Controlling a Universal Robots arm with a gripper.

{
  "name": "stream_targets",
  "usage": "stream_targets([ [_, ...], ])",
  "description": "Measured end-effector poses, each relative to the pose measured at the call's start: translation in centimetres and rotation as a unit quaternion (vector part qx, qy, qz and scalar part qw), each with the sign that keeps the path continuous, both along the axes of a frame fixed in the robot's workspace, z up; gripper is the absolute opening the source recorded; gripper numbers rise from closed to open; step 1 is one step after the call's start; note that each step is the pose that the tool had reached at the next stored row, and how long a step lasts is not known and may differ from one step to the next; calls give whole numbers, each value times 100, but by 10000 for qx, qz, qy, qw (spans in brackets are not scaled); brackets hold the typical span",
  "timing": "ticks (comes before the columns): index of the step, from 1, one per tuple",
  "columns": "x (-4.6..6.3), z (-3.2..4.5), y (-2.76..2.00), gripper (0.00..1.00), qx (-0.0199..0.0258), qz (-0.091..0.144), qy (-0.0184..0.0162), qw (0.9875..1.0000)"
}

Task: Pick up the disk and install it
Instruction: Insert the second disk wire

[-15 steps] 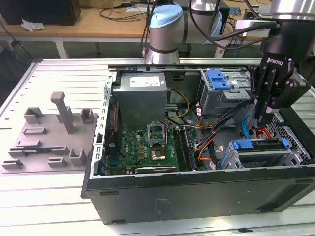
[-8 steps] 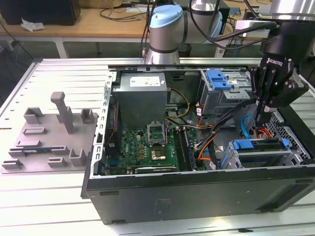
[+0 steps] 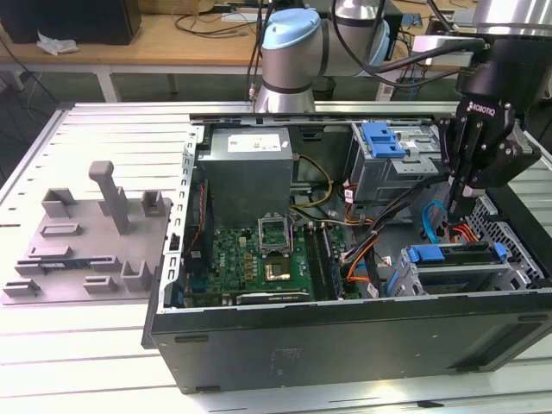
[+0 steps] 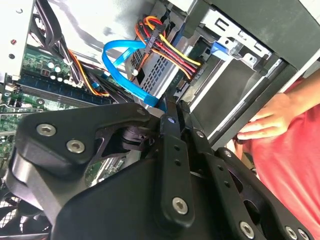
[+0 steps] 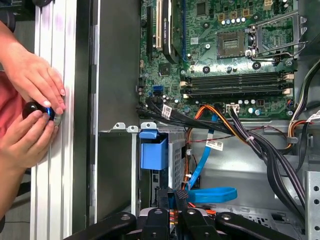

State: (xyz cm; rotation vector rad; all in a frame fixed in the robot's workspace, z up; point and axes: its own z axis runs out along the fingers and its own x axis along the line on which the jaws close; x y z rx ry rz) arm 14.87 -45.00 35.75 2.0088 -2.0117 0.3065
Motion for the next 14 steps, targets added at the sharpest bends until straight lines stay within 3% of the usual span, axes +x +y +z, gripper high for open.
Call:
stream_targets([
  [1,3,3,-20,16,37,-1,1,10000],
  [2,6,6,-43,16,105,0,2,9999],
  [10,24,38,-169,16,399,0,4,9992],
  [12,33,38,-236,16,542,0,4,9985],
  [14,39,38,-288,16,652,0,4,9979],
])
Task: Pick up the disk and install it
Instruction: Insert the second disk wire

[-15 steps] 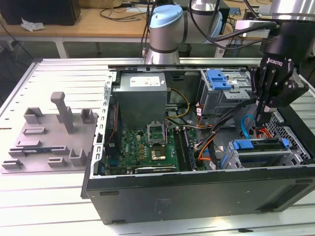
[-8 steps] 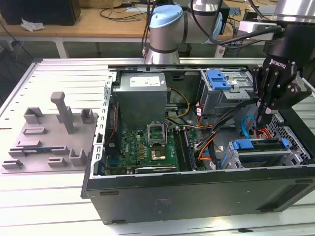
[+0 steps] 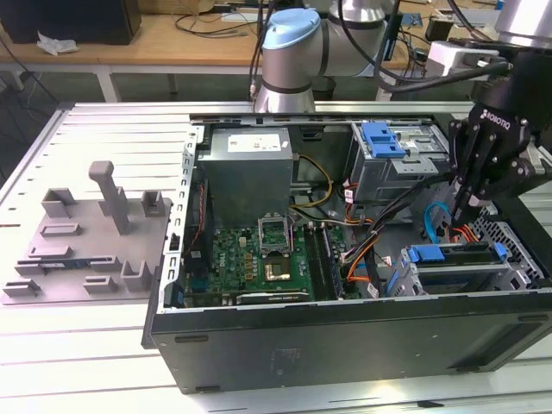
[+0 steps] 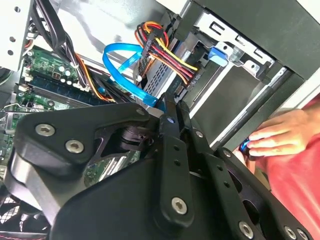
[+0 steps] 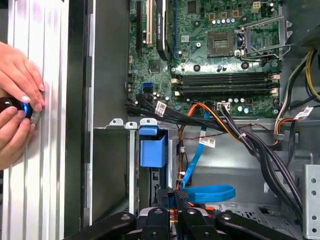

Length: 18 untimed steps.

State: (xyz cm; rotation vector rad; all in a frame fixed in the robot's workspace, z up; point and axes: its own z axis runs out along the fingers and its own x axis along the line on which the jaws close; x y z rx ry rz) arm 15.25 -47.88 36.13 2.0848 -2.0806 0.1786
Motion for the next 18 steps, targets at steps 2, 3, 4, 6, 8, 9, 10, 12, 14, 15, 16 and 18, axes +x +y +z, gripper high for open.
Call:
stream_targets([
  [2,3,0,-28,16,52,0,0,10000],
  [3,6,0,-64,16,123,0,0,9999],
  [4,8,0,-85,16,168,0,0,9999],
  [6,11,0,-114,16,238,0,0,9997],
  [8,13,0,-146,16,331,0,0,9995],
  [9,14,0,-159,16,367,-1,0,9993],
  [10,14,0,-173,16,405,-2,0,9992],
  [12,15,0,-199,16,466,-4,0,9989],
  [14,17,0,-225,16,524,-7,0,9986],
  [15,17,0,-237,16,547,-8,0,9985],
  [16,19,0,-254,16,568,-11,0,9984],
  [18,28,0,-289,16,597,-14,0,9982],
])
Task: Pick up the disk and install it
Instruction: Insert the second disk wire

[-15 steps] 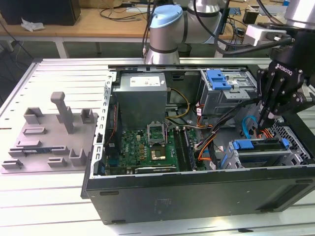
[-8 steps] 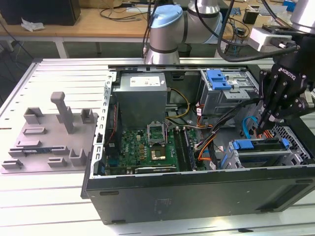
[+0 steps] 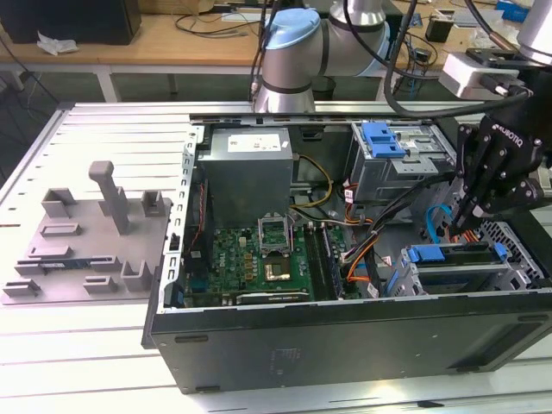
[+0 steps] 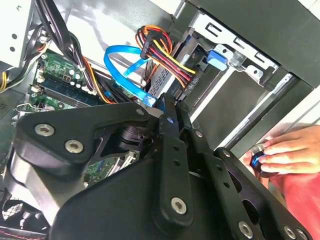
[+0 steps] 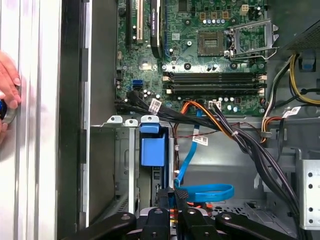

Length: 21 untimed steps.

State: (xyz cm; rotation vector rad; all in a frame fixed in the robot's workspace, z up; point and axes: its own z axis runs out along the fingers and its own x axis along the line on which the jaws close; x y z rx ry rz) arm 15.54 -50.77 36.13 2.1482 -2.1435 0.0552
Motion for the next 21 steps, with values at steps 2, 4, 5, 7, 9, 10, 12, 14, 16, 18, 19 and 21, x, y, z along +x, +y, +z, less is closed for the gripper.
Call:
stream_targets([
  [2,19,0,-53,16,51,-4,0,10000],
  [4,24,-2,-76,16,106,-8,0,9999],
  [5,25,-2,-91,16,152,-10,0,9999],
  [7,27,-4,-124,16,259,-11,0,9997],
  [9,26,-5,-158,16,326,-13,0,9995],
  [10,26,-5,-177,16,338,-15,0,9994],
  [12,26,-8,-230,16,364,-20,1,9993],
  [14,26,-15,-258,16,381,-20,1,9993],
  [16,22,-23,-258,16,397,-21,1,9992],
  [18,18,-28,-258,16,431,-21,1,9991],
  [19,17,-30,-258,16,446,-21,1,9990],
  [21,15,-33,-257,16,465,-20,1,9989],
])
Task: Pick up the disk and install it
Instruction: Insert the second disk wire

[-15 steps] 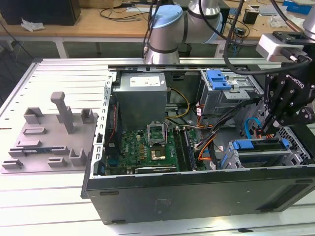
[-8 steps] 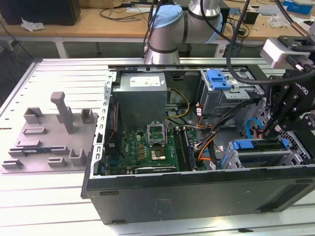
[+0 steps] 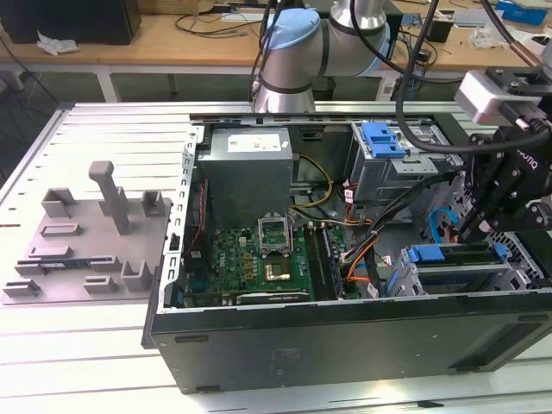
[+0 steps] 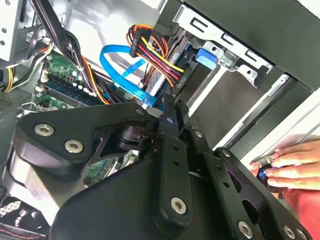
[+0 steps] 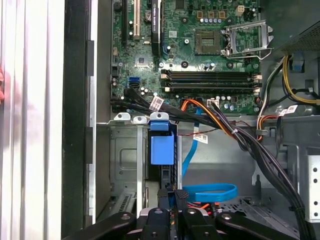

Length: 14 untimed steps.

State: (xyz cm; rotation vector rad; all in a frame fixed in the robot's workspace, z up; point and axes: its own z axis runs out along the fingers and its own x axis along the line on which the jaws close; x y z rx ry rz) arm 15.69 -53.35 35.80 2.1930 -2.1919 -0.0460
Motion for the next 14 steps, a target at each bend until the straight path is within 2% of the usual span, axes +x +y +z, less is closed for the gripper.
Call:
stream_targets([
  [14,11,-13,0,16,3,0,3,10000],
])
